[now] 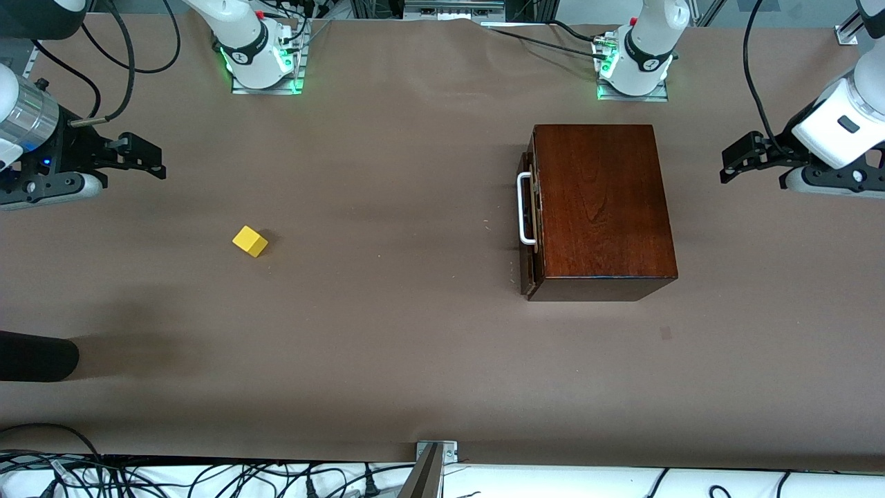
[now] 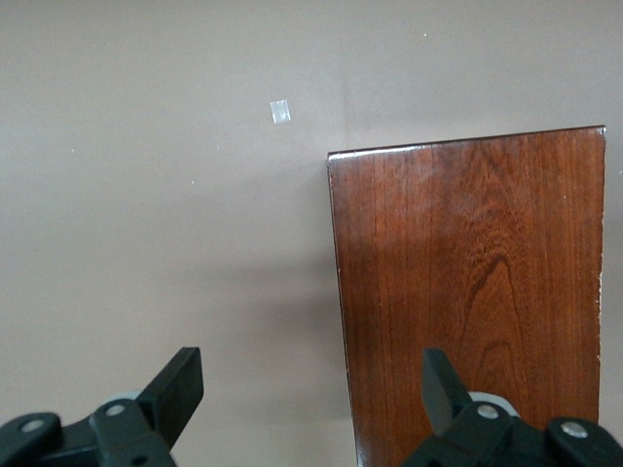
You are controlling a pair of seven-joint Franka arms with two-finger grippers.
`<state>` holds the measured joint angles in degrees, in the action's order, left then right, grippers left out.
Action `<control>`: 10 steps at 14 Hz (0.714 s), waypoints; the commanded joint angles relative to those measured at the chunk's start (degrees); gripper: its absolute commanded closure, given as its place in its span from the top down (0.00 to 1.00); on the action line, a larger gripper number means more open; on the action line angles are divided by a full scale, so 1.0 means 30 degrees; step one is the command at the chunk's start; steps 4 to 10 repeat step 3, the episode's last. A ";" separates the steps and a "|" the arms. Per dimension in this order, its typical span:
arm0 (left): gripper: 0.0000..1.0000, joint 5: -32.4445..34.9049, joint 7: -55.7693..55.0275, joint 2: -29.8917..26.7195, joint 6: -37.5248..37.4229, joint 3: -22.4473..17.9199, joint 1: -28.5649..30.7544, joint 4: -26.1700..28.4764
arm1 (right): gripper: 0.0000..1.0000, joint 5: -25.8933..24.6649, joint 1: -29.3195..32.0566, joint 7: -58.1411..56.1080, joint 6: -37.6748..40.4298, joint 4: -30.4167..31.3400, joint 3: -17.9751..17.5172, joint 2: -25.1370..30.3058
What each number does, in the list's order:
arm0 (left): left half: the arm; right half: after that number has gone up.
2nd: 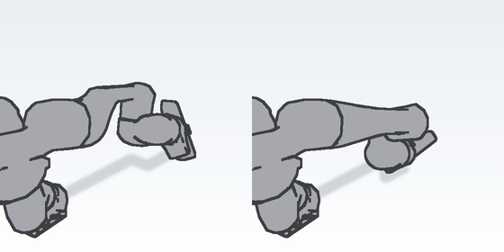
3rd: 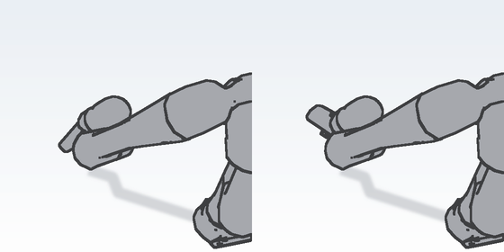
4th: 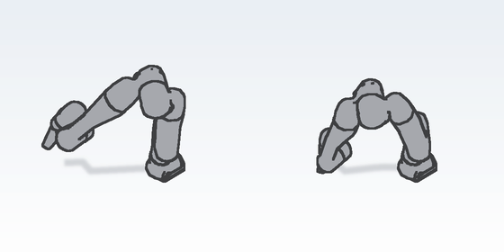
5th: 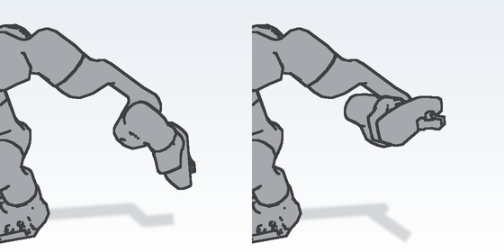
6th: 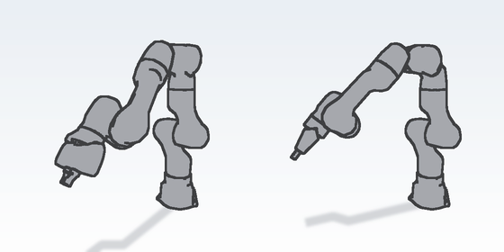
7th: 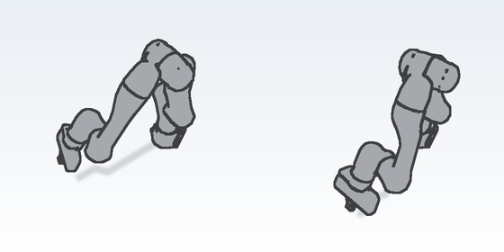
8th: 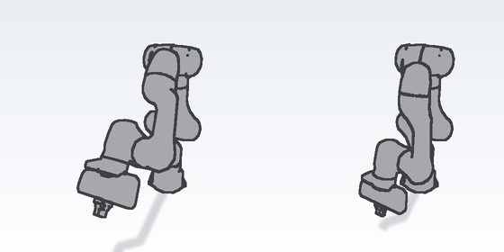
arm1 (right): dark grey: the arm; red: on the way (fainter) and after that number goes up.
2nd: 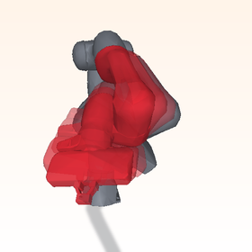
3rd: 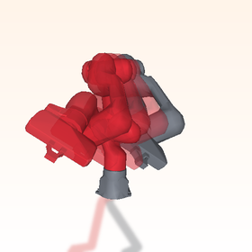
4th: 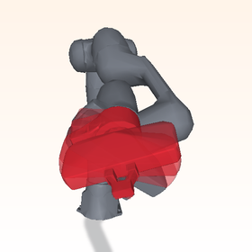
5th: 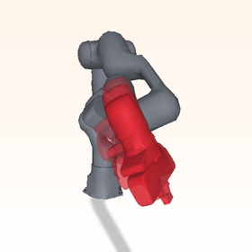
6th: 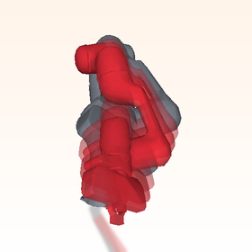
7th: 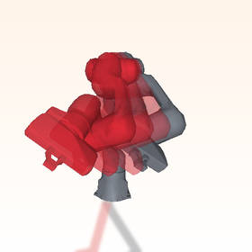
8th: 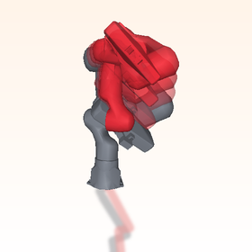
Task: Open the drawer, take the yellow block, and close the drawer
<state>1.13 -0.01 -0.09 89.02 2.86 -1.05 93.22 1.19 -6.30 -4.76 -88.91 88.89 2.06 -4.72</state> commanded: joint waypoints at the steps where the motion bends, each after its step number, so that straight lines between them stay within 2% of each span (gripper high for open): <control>1: 1.00 -0.0463 -0.0230 -0.0731 0.0444 -0.0280 -0.0235 0.0860 | 1.00 -0.0424 -0.0125 -0.0023 0.0135 -0.0566 -0.0100 -0.0272; 10: 1.00 -0.0463 -0.0259 -0.0731 0.0444 -0.0280 -0.0264 0.0860 | 1.00 -0.0483 -0.0213 0.0035 0.0019 -0.0682 -0.0159 -0.0301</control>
